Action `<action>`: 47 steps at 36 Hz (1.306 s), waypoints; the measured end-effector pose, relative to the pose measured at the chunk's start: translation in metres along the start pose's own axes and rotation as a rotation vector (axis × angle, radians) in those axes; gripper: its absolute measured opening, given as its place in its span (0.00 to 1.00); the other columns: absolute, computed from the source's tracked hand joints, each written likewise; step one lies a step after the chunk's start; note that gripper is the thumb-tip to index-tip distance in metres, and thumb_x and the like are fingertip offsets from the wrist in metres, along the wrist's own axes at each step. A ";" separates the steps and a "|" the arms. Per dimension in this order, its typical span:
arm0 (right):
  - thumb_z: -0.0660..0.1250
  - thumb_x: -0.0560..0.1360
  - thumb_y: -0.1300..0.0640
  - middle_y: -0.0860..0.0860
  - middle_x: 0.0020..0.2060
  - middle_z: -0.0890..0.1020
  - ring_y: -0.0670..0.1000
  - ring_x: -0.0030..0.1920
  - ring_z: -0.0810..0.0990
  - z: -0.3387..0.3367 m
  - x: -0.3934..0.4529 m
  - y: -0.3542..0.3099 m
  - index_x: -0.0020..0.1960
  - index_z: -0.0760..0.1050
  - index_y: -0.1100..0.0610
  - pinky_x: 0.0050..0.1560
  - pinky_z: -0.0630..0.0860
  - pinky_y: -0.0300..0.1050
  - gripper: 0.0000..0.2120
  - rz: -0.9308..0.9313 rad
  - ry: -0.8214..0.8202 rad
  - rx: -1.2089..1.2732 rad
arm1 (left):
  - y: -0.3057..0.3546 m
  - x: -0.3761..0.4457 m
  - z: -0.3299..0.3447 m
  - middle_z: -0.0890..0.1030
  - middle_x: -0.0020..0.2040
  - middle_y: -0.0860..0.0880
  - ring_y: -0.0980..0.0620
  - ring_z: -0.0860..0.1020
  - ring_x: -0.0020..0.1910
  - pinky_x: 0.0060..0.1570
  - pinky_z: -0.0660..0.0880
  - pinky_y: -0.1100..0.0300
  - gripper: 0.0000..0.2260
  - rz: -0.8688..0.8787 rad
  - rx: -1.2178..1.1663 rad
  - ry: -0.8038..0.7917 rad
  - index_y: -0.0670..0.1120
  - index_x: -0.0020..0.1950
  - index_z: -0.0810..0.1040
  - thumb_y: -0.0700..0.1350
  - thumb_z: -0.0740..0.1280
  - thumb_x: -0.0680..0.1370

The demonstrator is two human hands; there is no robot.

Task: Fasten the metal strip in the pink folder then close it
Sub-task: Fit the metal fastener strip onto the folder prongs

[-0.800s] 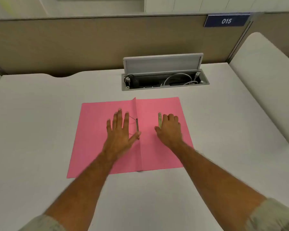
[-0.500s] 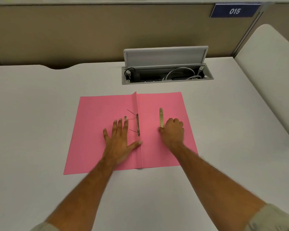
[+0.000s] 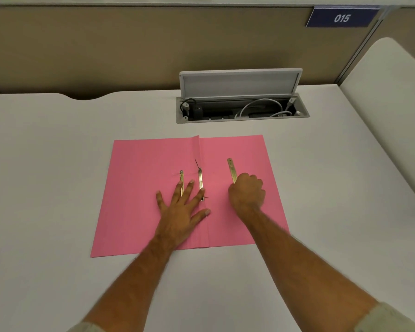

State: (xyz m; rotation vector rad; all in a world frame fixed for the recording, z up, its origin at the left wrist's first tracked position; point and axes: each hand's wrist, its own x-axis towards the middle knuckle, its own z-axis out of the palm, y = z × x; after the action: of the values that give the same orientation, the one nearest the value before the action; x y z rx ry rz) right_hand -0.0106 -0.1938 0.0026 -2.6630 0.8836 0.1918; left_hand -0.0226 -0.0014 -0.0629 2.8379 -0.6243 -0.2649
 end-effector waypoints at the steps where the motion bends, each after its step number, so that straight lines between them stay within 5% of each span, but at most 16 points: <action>1: 0.65 0.80 0.56 0.57 0.54 0.81 0.57 0.57 0.78 0.000 -0.001 -0.002 0.59 0.78 0.60 0.52 0.76 0.52 0.11 0.010 0.002 -0.003 | 0.000 0.000 0.000 0.46 0.83 0.56 0.49 0.43 0.82 0.71 0.36 0.26 0.33 -0.001 -0.003 0.000 0.66 0.80 0.47 0.73 0.40 0.76; 10: 0.68 0.78 0.58 0.57 0.49 0.83 0.59 0.51 0.83 -0.007 0.005 -0.008 0.52 0.77 0.60 0.53 0.82 0.56 0.05 0.145 -0.084 0.272 | -0.002 0.000 0.004 0.48 0.83 0.56 0.49 0.45 0.82 0.70 0.33 0.28 0.32 0.008 -0.029 0.024 0.66 0.80 0.46 0.73 0.39 0.77; 17: 0.68 0.78 0.62 0.54 0.38 0.78 0.56 0.40 0.80 -0.010 0.011 -0.006 0.39 0.70 0.59 0.35 0.79 0.47 0.10 0.144 -0.100 0.374 | 0.000 -0.002 0.004 0.52 0.82 0.58 0.48 0.49 0.82 0.71 0.35 0.27 0.33 0.030 -0.026 0.061 0.62 0.81 0.51 0.73 0.40 0.78; 20: 0.68 0.75 0.66 0.57 0.42 0.83 0.59 0.42 0.84 -0.009 0.013 -0.009 0.46 0.80 0.64 0.39 0.84 0.53 0.02 0.142 -0.143 0.531 | 0.001 -0.002 0.004 0.56 0.81 0.60 0.49 0.50 0.82 0.72 0.37 0.28 0.35 0.024 -0.048 0.087 0.57 0.81 0.56 0.73 0.42 0.78; 22: 0.70 0.73 0.69 0.56 0.44 0.85 0.57 0.43 0.85 -0.006 0.011 -0.010 0.52 0.84 0.61 0.45 0.86 0.56 0.10 0.144 -0.179 0.691 | 0.001 -0.002 0.004 0.57 0.81 0.60 0.50 0.50 0.82 0.73 0.37 0.28 0.35 0.028 -0.045 0.091 0.56 0.82 0.56 0.72 0.44 0.79; 28: 0.74 0.74 0.64 0.54 0.39 0.86 0.52 0.39 0.81 -0.006 0.002 -0.018 0.47 0.86 0.60 0.41 0.78 0.46 0.04 0.070 -0.272 1.014 | 0.000 -0.003 0.002 0.51 0.81 0.63 0.51 0.47 0.82 0.73 0.36 0.30 0.33 0.041 -0.021 0.074 0.58 0.82 0.55 0.71 0.44 0.80; 47: 0.73 0.73 0.64 0.53 0.35 0.85 0.51 0.37 0.80 -0.006 0.003 -0.028 0.43 0.86 0.60 0.41 0.77 0.46 0.03 -0.008 -0.382 1.029 | 0.001 -0.002 -0.001 0.54 0.81 0.63 0.48 0.50 0.82 0.73 0.36 0.29 0.33 0.044 -0.067 0.087 0.59 0.81 0.55 0.71 0.45 0.80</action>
State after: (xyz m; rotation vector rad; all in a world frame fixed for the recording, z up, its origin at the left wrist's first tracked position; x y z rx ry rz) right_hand 0.0088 -0.1762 0.0150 -1.6013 0.5992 0.1694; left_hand -0.0249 -0.0012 -0.0618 2.7515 -0.6468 -0.1507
